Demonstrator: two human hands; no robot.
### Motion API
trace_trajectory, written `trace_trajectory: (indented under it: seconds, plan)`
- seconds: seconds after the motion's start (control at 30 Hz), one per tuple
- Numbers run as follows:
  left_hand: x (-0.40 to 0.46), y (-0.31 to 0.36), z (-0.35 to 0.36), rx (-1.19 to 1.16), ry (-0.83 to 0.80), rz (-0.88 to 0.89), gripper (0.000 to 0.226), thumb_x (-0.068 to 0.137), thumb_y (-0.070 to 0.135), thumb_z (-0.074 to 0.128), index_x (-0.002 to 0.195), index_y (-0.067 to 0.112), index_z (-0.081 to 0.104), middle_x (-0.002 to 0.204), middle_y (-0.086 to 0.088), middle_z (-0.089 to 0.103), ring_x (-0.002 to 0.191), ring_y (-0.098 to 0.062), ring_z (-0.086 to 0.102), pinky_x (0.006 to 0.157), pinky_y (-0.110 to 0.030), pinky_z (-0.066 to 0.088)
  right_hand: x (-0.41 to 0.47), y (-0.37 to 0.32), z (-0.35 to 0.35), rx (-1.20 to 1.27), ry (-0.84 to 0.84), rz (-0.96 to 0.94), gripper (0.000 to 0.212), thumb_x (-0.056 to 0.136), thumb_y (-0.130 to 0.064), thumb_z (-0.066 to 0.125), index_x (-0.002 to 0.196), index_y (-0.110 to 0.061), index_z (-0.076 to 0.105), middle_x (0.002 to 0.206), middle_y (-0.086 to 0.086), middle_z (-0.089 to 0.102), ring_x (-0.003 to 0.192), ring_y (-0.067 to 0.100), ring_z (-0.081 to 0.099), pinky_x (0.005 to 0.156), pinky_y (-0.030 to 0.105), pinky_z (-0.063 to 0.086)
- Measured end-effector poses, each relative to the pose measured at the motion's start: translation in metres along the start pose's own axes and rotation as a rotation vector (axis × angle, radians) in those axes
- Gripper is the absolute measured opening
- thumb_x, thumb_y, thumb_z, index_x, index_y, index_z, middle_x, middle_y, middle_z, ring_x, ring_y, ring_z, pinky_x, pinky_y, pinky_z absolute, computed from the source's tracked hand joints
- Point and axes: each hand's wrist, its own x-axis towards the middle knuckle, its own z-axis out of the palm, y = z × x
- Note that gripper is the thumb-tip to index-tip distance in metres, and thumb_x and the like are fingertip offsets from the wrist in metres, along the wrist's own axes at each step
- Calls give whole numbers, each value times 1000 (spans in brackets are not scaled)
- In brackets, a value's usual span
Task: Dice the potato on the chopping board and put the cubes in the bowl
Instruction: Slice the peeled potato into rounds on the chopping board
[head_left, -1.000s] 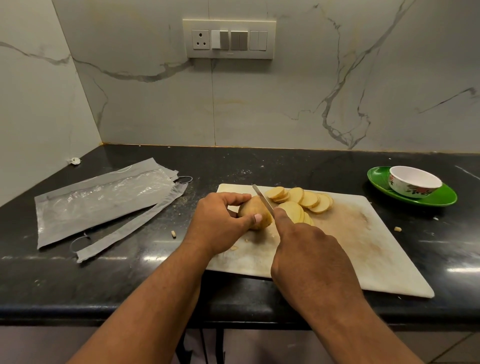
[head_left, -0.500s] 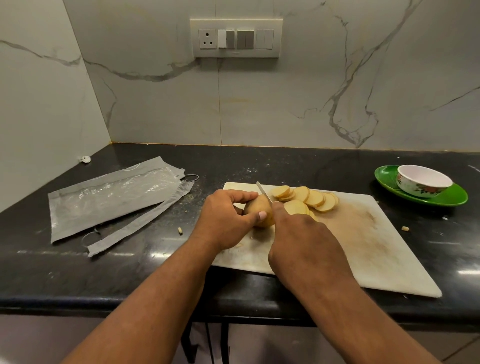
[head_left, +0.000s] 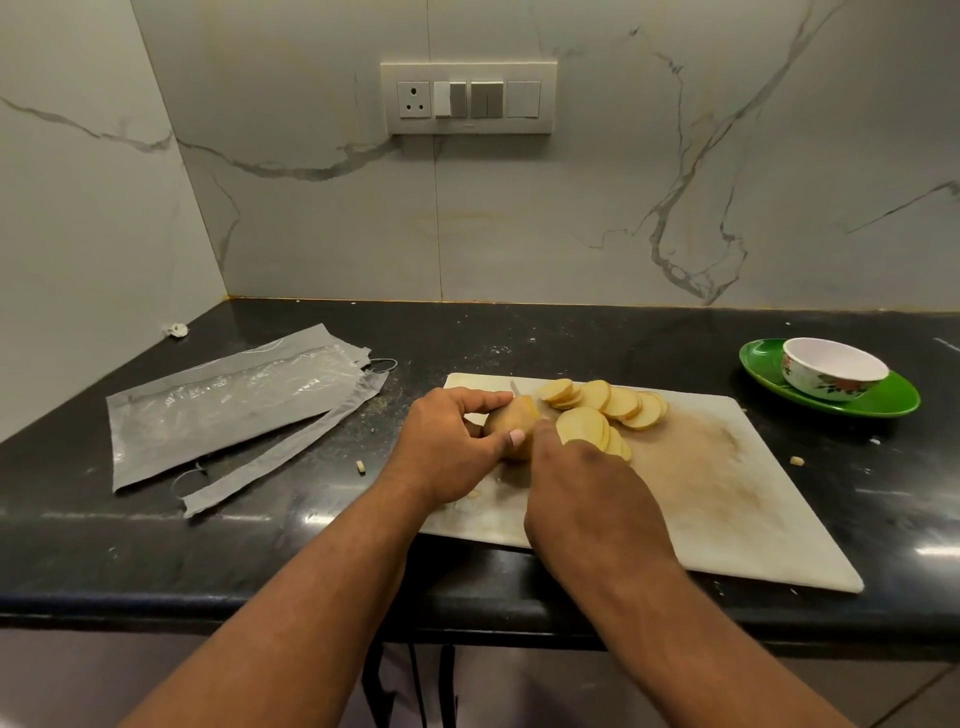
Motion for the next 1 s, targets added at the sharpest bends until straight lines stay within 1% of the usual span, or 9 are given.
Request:
trace_trajectory:
  seconds: [0.17, 0.23, 0.33, 0.47, 0.57, 0.63, 0.8, 0.93, 1.0]
  plan:
    - [2, -1, 1, -7, 0, -10, 44, 86, 20, 84, 128, 23, 73, 106, -3, 77, 54, 9, 58, 62, -5, 43, -24, 5, -2, -57, -13, -46, 50, 106, -22, 35, 154, -21, 20, 128, 5, 58, 107, 21, 62, 80, 30, 49]
    - [0, 1, 0, 1, 3, -7, 44, 86, 20, 84, 128, 23, 73, 108, 3, 74, 56, 4, 62, 62, -6, 45, -21, 7, 0, -60, -9, -50, 48, 106, -21, 34, 153, -20, 23, 126, 5, 59, 105, 20, 62, 77, 29, 48]
    - [-2, 2, -1, -20, 5, 13, 45, 84, 16, 85, 128, 21, 74, 109, 12, 62, 82, -12, 60, 57, -6, 42, -8, 6, 4, -20, 35, -48, 41, 106, -20, 32, 146, -20, 35, 117, 3, 62, 93, 17, 61, 70, 26, 43]
    - [-1, 2, 1, -16, 6, 24, 44, 86, 14, 84, 128, 19, 74, 107, 12, 58, 86, -8, 54, 55, -3, 39, -6, 5, 1, 36, 3, -21, 27, 104, -19, 35, 128, -21, 48, 109, 0, 62, 74, 11, 46, 63, 23, 38]
    - [0, 1, 1, 5, 13, 0, 42, 87, 16, 82, 128, 20, 73, 107, 9, 66, 77, 0, 65, 58, -3, 42, -14, 10, 0, 37, -32, -15, 24, 104, -19, 37, 124, -21, 50, 111, 2, 64, 83, 17, 57, 64, 25, 37]
    - [3, -1, 1, 12, 26, -10, 41, 87, 18, 82, 127, 22, 74, 106, -1, 76, 57, 8, 62, 60, -3, 42, -24, 11, -4, 29, -62, -25, 27, 103, -19, 40, 129, -21, 48, 115, 3, 63, 96, 20, 61, 69, 28, 40]
    - [4, -3, 2, 30, 18, -5, 42, 87, 23, 82, 128, 25, 73, 108, -8, 77, 56, 11, 58, 63, -1, 43, -44, 34, -30, 41, -140, 31, 45, 95, -24, 48, 140, -28, 43, 124, 0, 57, 99, 17, 53, 83, 28, 45]
    - [4, -2, -1, 42, 14, -15, 45, 86, 27, 84, 130, 27, 72, 113, 0, 76, 61, 4, 61, 64, -7, 46, -44, 34, -43, 37, -25, 56, 53, 96, -25, 47, 147, -29, 34, 117, 0, 60, 90, 14, 53, 72, 24, 39]
    - [3, -1, -1, 27, 21, -22, 47, 84, 29, 86, 129, 27, 72, 115, 6, 75, 66, 2, 64, 70, -10, 48, -38, 28, -43, 33, 34, 51, 58, 97, -23, 47, 151, -29, 30, 119, 1, 62, 94, 15, 57, 69, 23, 38]
